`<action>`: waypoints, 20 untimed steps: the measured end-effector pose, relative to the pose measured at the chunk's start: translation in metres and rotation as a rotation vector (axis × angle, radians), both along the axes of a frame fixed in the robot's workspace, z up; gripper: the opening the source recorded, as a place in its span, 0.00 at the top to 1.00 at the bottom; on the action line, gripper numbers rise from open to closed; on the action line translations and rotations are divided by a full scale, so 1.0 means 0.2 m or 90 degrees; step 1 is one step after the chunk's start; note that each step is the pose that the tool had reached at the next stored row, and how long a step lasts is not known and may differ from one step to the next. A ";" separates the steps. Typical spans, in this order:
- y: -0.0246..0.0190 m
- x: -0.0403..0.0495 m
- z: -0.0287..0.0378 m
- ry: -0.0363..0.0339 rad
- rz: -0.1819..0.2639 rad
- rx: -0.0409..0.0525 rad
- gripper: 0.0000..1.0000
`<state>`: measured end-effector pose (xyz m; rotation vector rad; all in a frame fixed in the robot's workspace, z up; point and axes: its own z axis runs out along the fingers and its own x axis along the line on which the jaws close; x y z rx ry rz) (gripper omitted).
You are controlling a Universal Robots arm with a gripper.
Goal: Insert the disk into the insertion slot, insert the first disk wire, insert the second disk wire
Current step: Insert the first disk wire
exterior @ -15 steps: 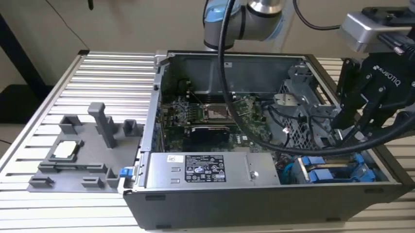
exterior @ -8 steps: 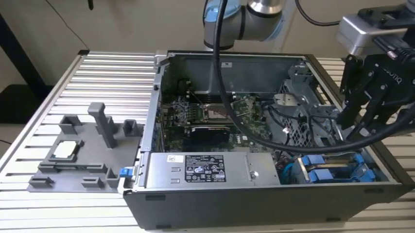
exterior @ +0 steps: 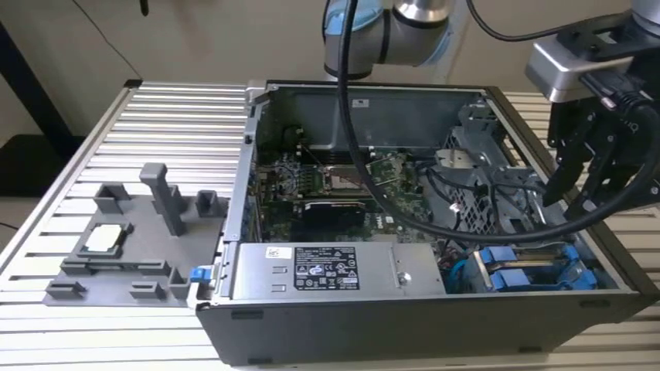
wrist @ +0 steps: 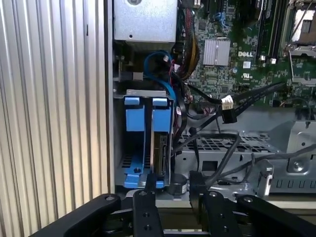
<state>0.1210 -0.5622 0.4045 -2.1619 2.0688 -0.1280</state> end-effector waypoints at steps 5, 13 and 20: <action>0.053 -0.005 -0.036 -0.0117 0.019 0.0000 0.60; 0.077 -0.016 -0.066 -0.0356 0.030 -0.0005 0.60; 0.077 -0.016 -0.067 -0.0357 0.030 -0.0004 0.62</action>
